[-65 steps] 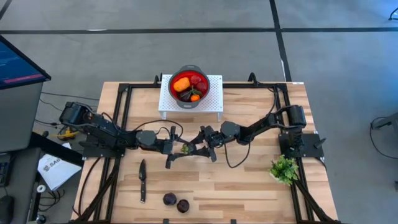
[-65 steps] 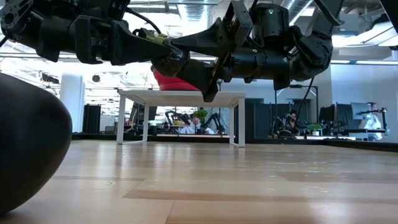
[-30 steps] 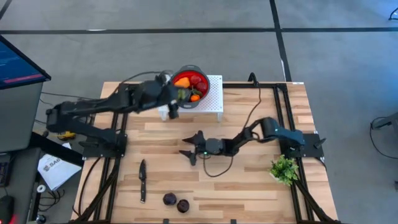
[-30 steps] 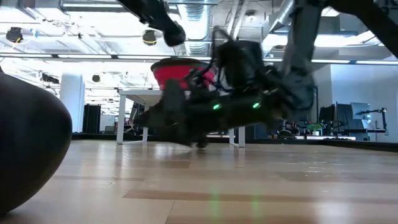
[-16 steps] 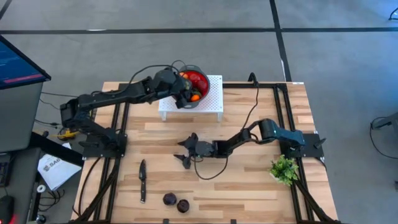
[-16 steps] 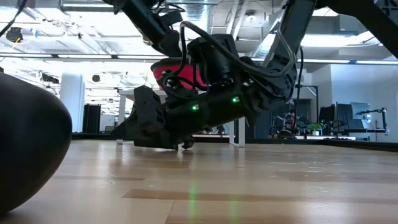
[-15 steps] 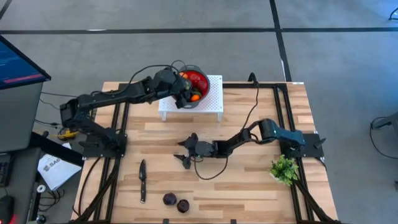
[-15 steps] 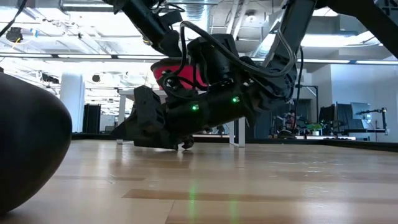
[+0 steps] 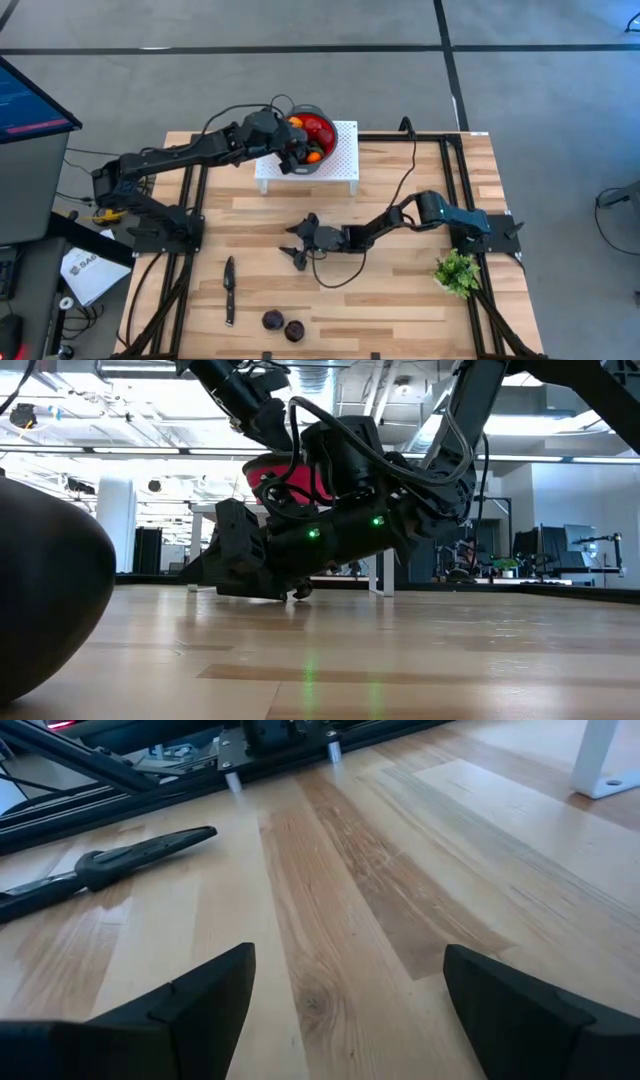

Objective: Pick & Place Fruit
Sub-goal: Put the plum into the red strainer bowl

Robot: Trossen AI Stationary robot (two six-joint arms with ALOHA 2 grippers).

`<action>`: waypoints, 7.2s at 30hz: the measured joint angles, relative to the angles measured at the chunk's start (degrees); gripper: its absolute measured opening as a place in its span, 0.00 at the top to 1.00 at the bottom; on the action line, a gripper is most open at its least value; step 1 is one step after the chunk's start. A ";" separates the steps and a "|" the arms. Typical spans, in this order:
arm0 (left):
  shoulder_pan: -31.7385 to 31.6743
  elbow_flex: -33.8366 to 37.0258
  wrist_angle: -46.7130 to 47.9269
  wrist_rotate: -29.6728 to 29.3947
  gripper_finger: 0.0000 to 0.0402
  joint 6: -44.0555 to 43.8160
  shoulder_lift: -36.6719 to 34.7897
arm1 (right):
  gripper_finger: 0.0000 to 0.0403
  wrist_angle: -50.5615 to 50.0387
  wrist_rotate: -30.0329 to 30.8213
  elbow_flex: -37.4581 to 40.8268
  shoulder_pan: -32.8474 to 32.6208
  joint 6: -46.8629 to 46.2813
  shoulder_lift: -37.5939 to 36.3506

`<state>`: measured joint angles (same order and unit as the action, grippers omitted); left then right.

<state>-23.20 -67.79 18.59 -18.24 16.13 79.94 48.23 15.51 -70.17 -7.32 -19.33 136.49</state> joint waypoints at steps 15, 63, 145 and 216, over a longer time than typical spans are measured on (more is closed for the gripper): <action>3.42 0.58 7.59 9.16 0.11 -2.89 -14.52 | 0.21 -0.26 2.96 0.08 -0.14 0.06 0.02; 68.92 38.78 -48.45 3.17 0.24 -33.58 12.97 | 0.21 -16.05 11.87 0.22 -4.73 -0.11 -5.92; -0.34 16.07 -31.58 14.80 0.22 -14.88 -8.10 | 0.21 -15.67 14.48 0.22 -2.41 -0.83 -5.88; 40.32 59.52 -50.55 10.98 0.29 -29.61 -28.78 | 0.54 -46.76 -13.48 -18.79 -13.21 22.11 -8.38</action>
<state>17.12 -8.27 -31.96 -7.27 -13.48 51.16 1.47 2.03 -88.96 -20.53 2.78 128.10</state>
